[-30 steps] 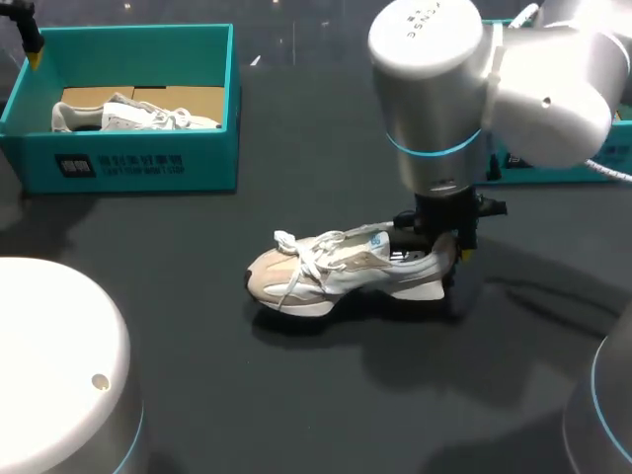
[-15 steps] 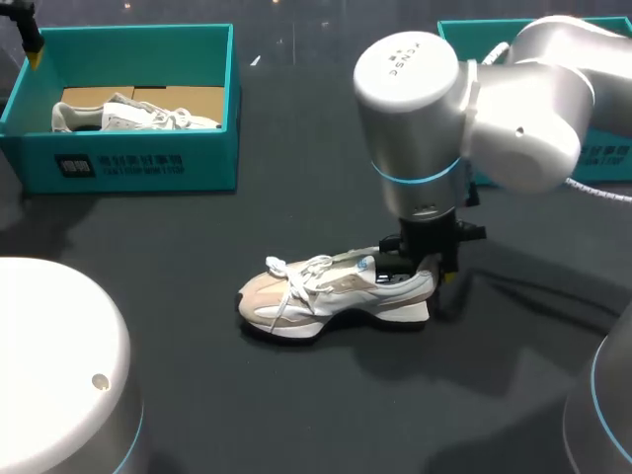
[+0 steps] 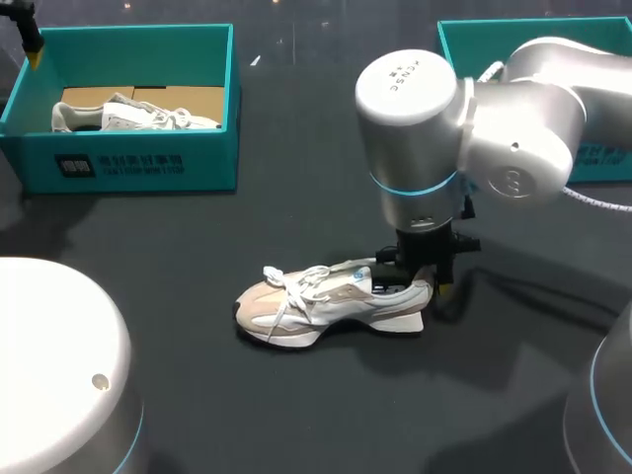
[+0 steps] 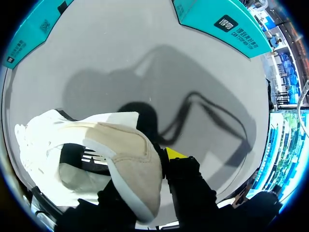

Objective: Take the shoe out of the shoebox, open the shoe tongue, remove and reinsert the insole, then place the shoe into the shoebox

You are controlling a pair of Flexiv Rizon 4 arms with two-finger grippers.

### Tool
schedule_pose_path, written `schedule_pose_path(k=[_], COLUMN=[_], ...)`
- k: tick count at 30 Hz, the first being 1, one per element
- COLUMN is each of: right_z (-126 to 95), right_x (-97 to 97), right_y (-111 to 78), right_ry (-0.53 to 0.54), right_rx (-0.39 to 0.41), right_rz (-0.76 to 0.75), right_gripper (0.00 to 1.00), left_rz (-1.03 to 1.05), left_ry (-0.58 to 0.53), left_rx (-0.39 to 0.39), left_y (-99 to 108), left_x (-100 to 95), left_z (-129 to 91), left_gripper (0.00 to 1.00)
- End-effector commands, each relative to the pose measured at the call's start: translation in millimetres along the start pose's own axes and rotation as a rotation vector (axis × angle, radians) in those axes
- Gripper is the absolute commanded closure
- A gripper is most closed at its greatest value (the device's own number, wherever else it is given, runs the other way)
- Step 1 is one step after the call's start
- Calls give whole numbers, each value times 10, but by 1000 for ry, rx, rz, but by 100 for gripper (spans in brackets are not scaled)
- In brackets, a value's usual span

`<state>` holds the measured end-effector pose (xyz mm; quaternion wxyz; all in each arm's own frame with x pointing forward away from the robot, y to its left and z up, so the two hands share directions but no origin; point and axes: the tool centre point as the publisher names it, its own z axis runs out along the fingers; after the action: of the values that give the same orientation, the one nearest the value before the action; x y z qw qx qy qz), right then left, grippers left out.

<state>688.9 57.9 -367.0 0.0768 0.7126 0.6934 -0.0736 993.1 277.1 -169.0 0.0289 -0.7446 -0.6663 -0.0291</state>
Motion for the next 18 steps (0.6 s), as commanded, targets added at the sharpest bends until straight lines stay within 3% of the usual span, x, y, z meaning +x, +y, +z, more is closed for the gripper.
schedule_pose_path(k=[1, 7, 9, 14, 18], right_z=[55, 94, 110, 118, 124], right_x=[3, 12, 12, 15, 24], right_y=[13, 22, 25, 32, 36], right_ry=[11, 15, 17, 19, 22], right_rx=[4, 8, 11, 15, 16], right_rz=[-6, -8, -8, -6, -5], right_gripper=[100, 100, 80, 82, 73], left_rz=[1, 1, 1, 1, 1], left_ry=[2, 2, 2, 2, 2], left_rx=[-1, -1, -1, -1, -1], left_y=[-8, -8, -8, -8, -8], left_x=[3, 3, 3, 3, 3], left_z=[-4, -4, -4, -4, -4], left_gripper=[0, 0, 0, 0, 0])
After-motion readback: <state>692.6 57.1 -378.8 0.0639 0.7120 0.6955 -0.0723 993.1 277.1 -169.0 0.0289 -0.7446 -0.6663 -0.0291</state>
